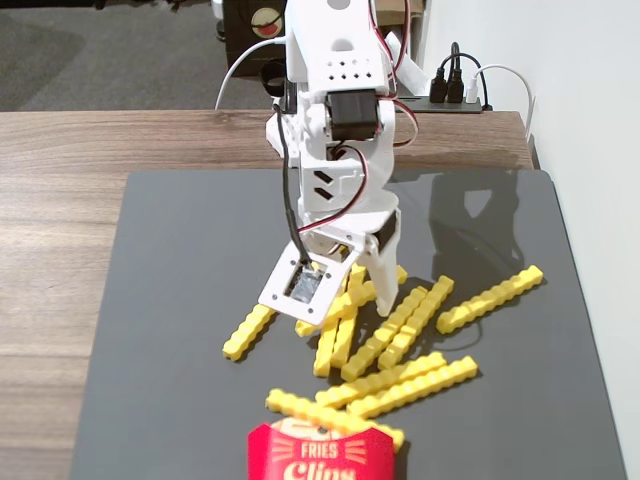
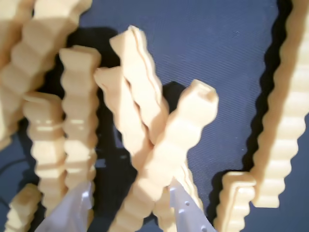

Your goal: Grab a fry

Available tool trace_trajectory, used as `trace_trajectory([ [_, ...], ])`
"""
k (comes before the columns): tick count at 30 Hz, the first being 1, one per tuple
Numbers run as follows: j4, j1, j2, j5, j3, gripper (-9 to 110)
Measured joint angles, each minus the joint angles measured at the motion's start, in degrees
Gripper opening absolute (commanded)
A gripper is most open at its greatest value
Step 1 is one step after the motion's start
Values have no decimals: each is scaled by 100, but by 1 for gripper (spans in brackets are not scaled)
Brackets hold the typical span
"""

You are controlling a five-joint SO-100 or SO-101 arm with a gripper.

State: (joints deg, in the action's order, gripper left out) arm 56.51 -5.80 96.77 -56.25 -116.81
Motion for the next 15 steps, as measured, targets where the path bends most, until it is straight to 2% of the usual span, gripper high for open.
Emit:
trace_trajectory([
  [4,-9,-62,-62,0,0,14],
  [10,-9,-88,-97,18,18,1],
  [15,-9,-88,-97,18,18,1],
])
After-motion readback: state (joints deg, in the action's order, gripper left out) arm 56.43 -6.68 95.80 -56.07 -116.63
